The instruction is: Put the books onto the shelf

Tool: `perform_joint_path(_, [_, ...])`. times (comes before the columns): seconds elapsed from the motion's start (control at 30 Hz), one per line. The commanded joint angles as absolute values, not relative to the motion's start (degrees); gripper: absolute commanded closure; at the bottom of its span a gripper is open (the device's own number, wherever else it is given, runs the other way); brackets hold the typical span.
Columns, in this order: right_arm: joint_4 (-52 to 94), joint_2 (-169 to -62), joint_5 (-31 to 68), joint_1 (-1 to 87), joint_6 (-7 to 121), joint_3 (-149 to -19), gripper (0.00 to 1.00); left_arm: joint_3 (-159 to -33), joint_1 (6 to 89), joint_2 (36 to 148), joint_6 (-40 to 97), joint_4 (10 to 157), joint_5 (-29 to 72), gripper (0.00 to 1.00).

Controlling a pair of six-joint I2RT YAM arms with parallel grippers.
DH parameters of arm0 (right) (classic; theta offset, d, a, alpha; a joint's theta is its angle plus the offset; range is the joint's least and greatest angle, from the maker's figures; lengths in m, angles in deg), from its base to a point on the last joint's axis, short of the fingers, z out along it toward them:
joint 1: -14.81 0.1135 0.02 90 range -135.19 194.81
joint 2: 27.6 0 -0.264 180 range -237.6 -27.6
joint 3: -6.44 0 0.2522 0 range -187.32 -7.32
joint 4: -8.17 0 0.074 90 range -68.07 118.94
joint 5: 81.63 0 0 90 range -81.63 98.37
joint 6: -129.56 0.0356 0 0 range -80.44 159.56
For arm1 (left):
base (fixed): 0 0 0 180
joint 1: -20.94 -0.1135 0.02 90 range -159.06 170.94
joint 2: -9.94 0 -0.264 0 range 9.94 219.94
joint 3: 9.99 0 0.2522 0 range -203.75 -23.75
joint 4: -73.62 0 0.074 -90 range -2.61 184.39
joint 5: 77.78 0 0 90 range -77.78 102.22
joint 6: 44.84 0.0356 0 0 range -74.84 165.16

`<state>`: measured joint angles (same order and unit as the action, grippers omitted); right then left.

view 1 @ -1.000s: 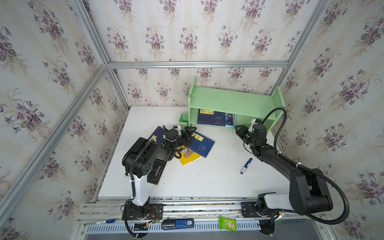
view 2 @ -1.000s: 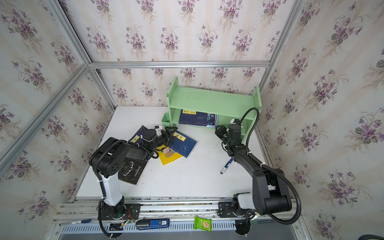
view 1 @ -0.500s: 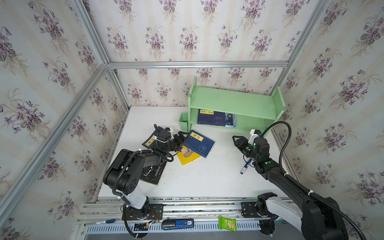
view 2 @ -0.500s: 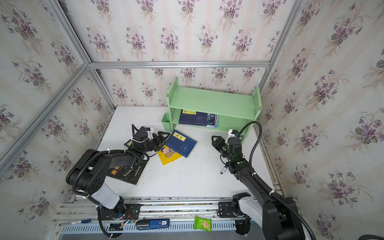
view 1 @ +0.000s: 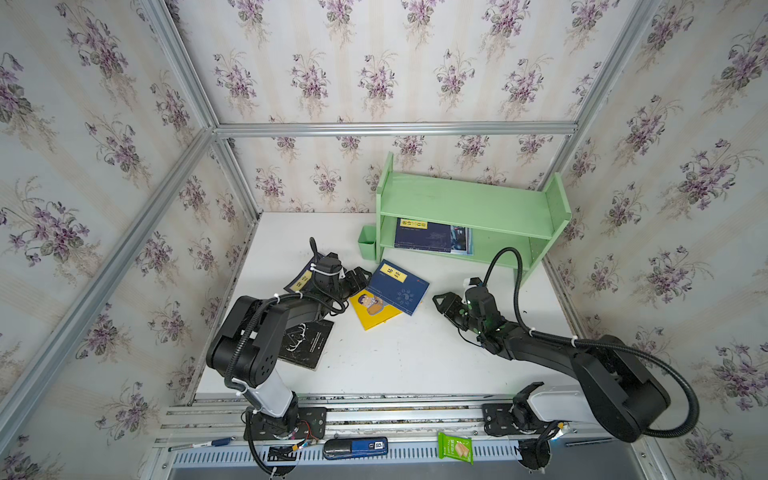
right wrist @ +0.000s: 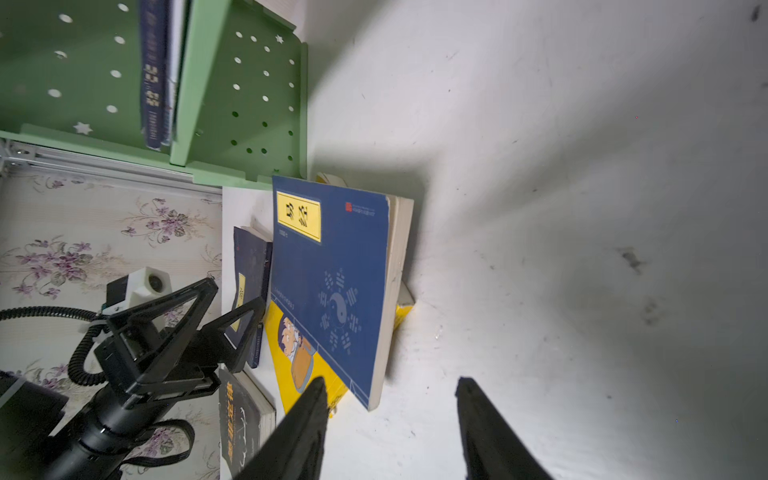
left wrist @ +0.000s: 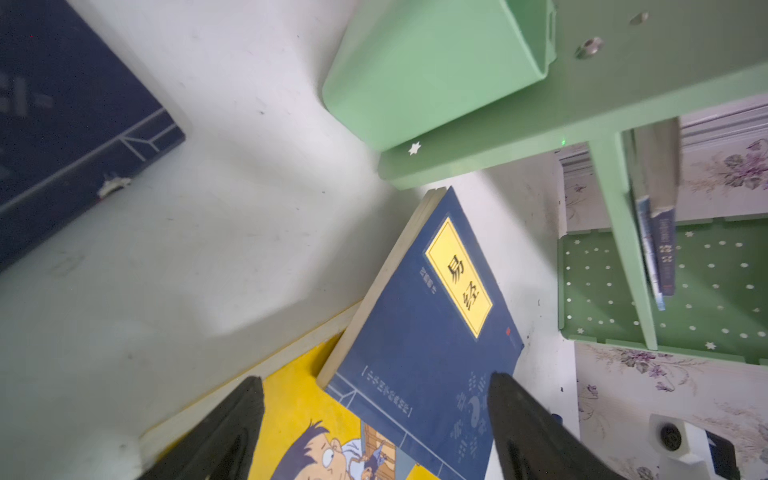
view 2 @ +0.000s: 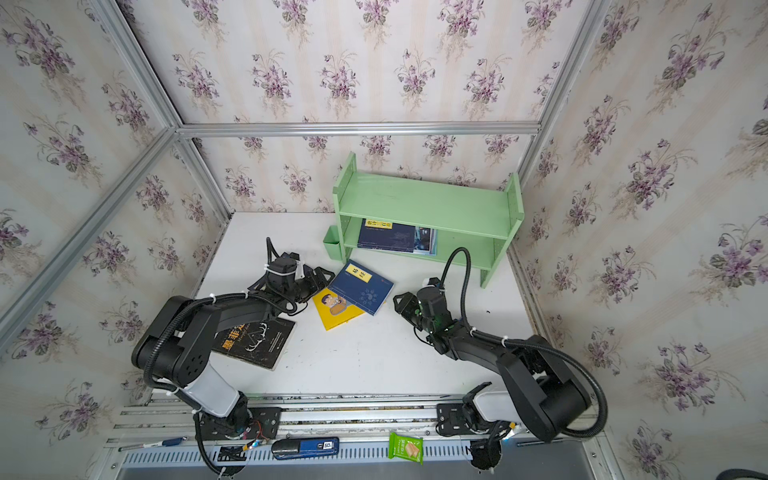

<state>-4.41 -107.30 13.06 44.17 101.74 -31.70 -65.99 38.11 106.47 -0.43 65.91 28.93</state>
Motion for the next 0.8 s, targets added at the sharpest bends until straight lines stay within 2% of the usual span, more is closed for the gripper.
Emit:
perform_joint_path(0.0, [-12.4, -111.4, 13.5, 46.4, 104.1, -33.7, 0.47, -66.7, 38.0, 107.8, 2.0, 65.7, 29.9, 0.13])
perform_joint_path(0.47, [-23.8, -126.3, 15.0, 49.0, 109.8, -35.5, 0.48, -68.4, 39.8, 112.4, 1.9, 62.5, 33.6, 0.15])
perform_joint_path(0.67, [-31.9, -131.4, 17.0, 49.1, 113.1, -35.8, 0.54, -68.4, 40.6, 113.4, 1.4, 61.9, 33.9, 0.16])
perform_joint_path(0.77, [-33.2, -131.2, 16.8, 49.1, 113.7, -34.9, 0.63, -68.2, 40.7, 113.4, 1.3, 61.7, 34.0, 0.16])
